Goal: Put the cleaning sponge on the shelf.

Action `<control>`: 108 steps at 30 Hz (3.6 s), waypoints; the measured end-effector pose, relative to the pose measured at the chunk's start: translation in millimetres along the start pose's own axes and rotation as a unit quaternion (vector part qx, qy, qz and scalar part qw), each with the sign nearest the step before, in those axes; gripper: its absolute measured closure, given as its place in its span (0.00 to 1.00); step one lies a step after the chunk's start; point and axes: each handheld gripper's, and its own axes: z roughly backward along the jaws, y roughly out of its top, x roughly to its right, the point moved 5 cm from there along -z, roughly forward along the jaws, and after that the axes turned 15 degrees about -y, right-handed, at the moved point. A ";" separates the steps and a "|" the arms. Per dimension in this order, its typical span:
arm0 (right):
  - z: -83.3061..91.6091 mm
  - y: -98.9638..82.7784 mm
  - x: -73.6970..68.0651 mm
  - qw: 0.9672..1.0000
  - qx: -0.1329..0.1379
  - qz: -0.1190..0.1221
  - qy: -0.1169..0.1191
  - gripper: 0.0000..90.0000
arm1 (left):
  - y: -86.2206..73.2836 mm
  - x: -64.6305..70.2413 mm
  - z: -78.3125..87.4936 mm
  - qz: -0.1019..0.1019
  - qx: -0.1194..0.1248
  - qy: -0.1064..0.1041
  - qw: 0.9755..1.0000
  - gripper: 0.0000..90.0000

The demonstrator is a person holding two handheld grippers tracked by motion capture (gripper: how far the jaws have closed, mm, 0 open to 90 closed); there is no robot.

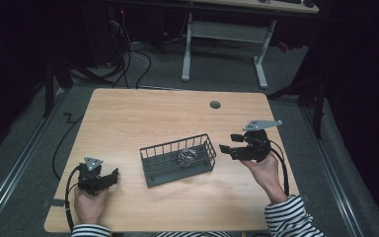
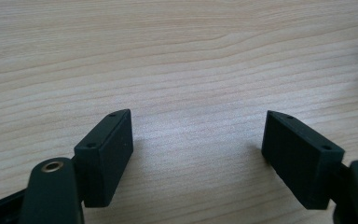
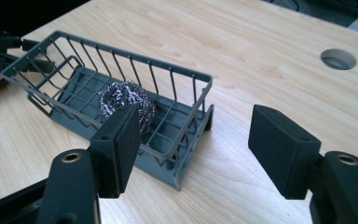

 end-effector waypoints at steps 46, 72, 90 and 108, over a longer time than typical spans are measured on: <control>42.0 -81.4 63.0 0.992 0.015 -0.108 -0.061 0.39 | 0.0 0.2 0.0 -0.001 0.000 0.000 1.000 0.28; 17.0 -128.9 70.2 0.986 -0.005 -0.148 -0.077 0.39 | 0.0 0.2 0.0 -0.001 0.000 0.000 1.000 0.28; -13.4 -155.1 63.9 0.984 -0.033 -0.128 -0.117 0.40 | 0.0 0.3 0.0 0.000 0.000 0.000 1.000 0.28; -27.3 -165.8 57.0 0.979 -0.048 -0.069 -0.183 0.41 | -0.1 0.3 0.0 0.000 0.000 0.000 1.000 0.28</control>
